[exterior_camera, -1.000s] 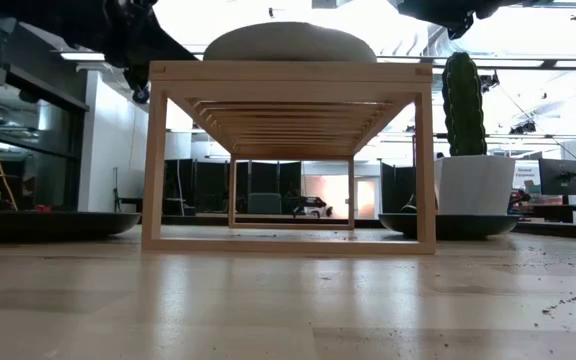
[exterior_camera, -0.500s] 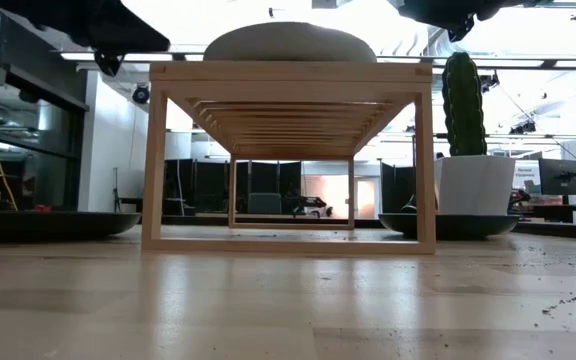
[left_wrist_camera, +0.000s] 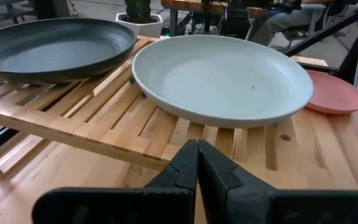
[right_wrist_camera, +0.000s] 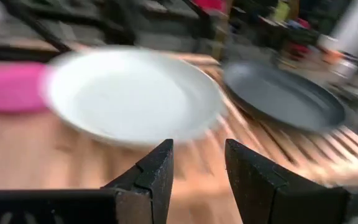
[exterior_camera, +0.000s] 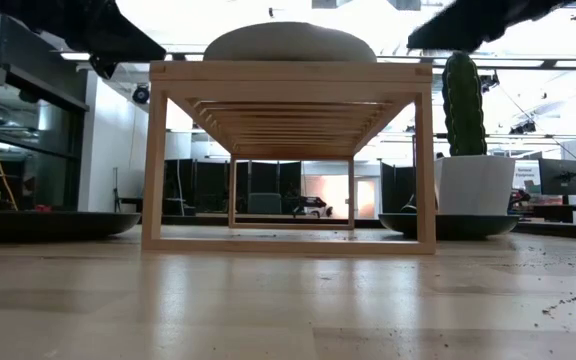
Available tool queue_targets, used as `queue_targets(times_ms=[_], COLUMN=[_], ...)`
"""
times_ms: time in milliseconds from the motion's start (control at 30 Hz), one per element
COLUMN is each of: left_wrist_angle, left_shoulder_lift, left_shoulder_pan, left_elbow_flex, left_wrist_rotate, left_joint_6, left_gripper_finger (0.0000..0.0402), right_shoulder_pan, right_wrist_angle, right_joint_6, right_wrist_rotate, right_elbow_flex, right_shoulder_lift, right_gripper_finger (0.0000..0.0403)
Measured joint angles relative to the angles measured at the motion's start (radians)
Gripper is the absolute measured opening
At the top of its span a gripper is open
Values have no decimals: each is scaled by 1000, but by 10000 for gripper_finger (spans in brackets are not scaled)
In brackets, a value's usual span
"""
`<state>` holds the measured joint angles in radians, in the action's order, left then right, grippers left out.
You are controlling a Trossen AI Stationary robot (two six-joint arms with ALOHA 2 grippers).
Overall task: Place and stack plates onto a shelf
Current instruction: Stack dark blue plate on top of the white plate on the shelf
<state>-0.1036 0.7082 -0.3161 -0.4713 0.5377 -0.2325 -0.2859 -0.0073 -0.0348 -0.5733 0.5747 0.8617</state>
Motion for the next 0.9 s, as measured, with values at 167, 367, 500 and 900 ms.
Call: queue_targets(times_ms=[167,367,500,900], left_wrist_angle=[-6,-5,-3,-3], left_shoulder_lift=[0,0,0,0], left_shoulder_pan=[0,0,0,0], left_elbow_flex=[0,0,0,0], left_wrist_rotate=[0,0,1,2], left_joint_6=[-1,-1,-1,-1], left_gripper_finger=[0,0,0,0], right_shoulder_pan=[1,32,93,186], right_wrist_angle=[-225,-605,-800,-736], right_joint_6=[203,683,933,866], right_wrist_rotate=[-181,-214,-68,83], right_elbow_flex=[0,0,0,0], right_shoulder_lift=[-6,-5,3,170], right_gripper_finger=[136,136,136,136])
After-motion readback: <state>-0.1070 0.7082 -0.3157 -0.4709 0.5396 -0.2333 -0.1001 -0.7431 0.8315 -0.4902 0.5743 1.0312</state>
